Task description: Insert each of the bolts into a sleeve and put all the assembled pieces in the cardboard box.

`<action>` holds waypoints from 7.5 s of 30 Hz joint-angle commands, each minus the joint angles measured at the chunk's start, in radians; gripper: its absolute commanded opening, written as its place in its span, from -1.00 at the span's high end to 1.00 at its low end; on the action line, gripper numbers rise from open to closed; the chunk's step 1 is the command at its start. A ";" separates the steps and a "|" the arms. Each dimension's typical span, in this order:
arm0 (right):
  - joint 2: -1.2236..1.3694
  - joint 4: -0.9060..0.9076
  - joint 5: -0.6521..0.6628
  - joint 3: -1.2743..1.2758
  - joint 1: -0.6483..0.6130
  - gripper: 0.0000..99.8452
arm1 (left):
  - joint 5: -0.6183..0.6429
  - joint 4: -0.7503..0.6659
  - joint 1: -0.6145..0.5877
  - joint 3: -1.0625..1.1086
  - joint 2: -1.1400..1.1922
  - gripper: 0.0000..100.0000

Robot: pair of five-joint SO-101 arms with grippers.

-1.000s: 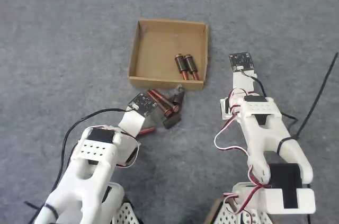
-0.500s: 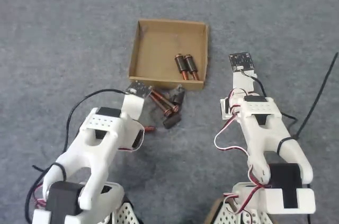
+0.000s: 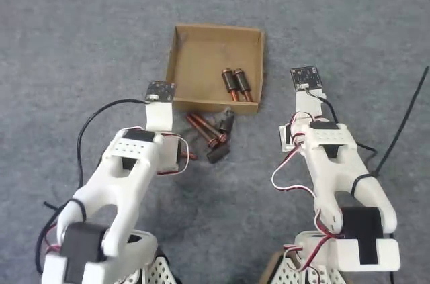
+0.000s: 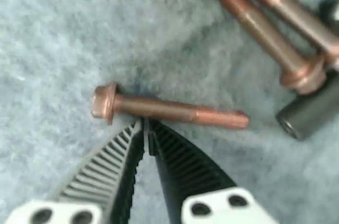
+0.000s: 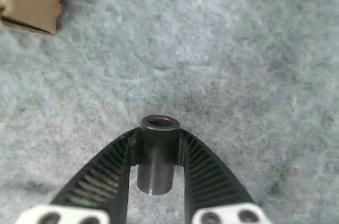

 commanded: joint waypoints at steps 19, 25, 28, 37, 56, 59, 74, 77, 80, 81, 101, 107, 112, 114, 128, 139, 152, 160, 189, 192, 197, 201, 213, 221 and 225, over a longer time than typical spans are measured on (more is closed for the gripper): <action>-0.010 -0.013 0.017 -0.008 -0.008 0.99 | 0.388 -0.080 -0.005 -0.041 -0.132 0.97; -0.010 -0.013 0.017 -0.008 -0.008 0.99 | 0.517 -0.081 -0.006 -0.038 -0.132 0.86; -0.010 -0.013 0.017 -0.008 -0.010 0.99 | 0.532 -0.083 0.003 -0.012 -0.132 0.72; -0.010 -0.013 0.017 -0.008 -0.010 0.99 | 0.534 -0.155 -0.008 0.015 -0.055 0.79; -0.010 -0.012 0.017 -0.008 -0.010 0.99 | 0.532 0.000 -0.060 -0.242 0.204 0.81; -0.010 -0.012 0.017 -0.008 -0.010 0.99 | 0.516 0.026 -0.060 -0.285 0.242 0.81; -0.010 -0.012 0.017 -0.008 -0.008 0.99 | 0.339 -0.005 -0.061 -0.306 0.233 0.98; -0.010 -0.012 0.017 -0.008 -0.008 0.99 | 0.236 -0.009 -0.061 -0.257 0.161 0.98; -0.010 -0.012 0.017 -0.008 -0.008 0.99 | 0.176 -0.018 -0.060 -0.213 0.101 0.98; -0.010 -0.012 0.017 -0.008 -0.008 0.99 | 0.173 -0.038 -0.060 -0.196 0.091 0.98; -0.013 -0.128 0.017 -0.061 -0.042 0.99 | 0.166 -0.107 -0.061 -0.128 0.077 0.98; -0.010 -0.372 0.017 -0.057 -0.061 0.99 | 0.166 -0.106 -0.061 -0.127 0.077 0.98; -0.008 -0.585 0.017 -0.057 -0.062 0.99 | 0.166 -0.104 -0.061 -0.127 0.077 0.98; -0.008 -0.670 0.017 -0.057 -0.062 0.99 | 0.164 -0.104 -0.061 -0.127 0.077 0.98; 0.295 -1.417 0.018 -0.064 -0.051 0.99 | 0.164 -0.106 -0.061 -0.114 0.077 0.98; 0.636 -1.794 0.020 -0.273 -0.012 0.99 | 0.164 -0.107 -0.061 -0.113 0.077 0.98; 0.937 -1.917 0.160 -0.508 0.081 0.99 | 0.164 -0.109 -0.061 -0.116 0.077 0.98; 0.903 -2.144 0.026 -0.210 0.022 0.99 | 0.164 -0.109 -0.061 -0.117 0.077 0.98; 0.608 -2.359 -0.009 0.512 -0.386 0.99 | 0.164 -0.109 -0.061 -0.116 0.077 0.98; 0.590 -2.361 -0.009 0.549 -0.395 0.99 | 0.164 -0.109 -0.061 -0.116 0.077 0.98; 0.568 -2.361 -0.012 0.631 -0.461 0.99 | 0.164 -0.109 -0.061 -0.116 0.077 0.98; 0.562 -2.361 -0.012 0.687 -0.542 0.99 | 0.164 -0.109 -0.061 -0.117 0.077 0.98; 0.561 -2.361 -0.012 0.703 -0.562 0.99 | 0.167 -0.109 -0.055 -0.142 0.077 0.98; 0.570 -2.361 -0.012 0.684 -0.559 0.99 | 0.170 -0.104 -0.025 -0.188 0.003 0.98; 0.570 -2.361 -0.012 0.684 -0.558 0.99 | 0.170 -0.107 -0.025 -0.188 -0.097 0.98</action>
